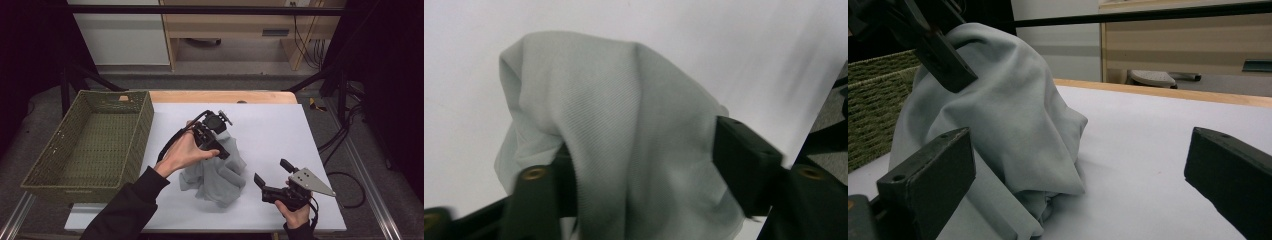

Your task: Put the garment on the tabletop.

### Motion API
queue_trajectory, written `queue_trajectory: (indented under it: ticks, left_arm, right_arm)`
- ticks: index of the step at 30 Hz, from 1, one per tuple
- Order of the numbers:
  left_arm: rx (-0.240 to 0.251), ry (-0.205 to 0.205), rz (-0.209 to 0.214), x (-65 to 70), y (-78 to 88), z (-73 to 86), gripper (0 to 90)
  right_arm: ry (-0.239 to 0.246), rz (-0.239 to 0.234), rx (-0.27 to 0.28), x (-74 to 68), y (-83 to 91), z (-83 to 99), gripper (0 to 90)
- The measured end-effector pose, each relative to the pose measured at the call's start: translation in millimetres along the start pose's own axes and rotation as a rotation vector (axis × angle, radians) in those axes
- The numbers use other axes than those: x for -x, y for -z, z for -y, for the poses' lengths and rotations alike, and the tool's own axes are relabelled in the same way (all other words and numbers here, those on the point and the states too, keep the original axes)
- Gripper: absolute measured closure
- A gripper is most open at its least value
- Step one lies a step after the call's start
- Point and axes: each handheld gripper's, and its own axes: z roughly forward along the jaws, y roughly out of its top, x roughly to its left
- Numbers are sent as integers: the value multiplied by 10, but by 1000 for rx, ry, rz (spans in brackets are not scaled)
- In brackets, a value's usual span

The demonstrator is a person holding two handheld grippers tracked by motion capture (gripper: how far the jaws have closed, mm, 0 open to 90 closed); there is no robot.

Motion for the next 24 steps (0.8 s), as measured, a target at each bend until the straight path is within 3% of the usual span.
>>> queue_trajectory:
  ticks: [8,11,14,20,24]
  left_arm:
    - [117,-6,-23,-37,205,18,121]
    - [181,0,-7,-29,284,46,86]
    - [236,4,-22,-18,349,85,49]
    - [378,21,-39,9,396,196,66]
    - [437,29,-36,16,362,283,76]
  right_arm:
    - [2,-2,10,6,-13,3,2]
    - [-2,-2,5,5,-9,1,2]
    - [-4,-8,3,10,-3,0,2]
    - [-8,-10,4,9,0,-4,2]
    - [-9,-8,8,22,0,-5,2]
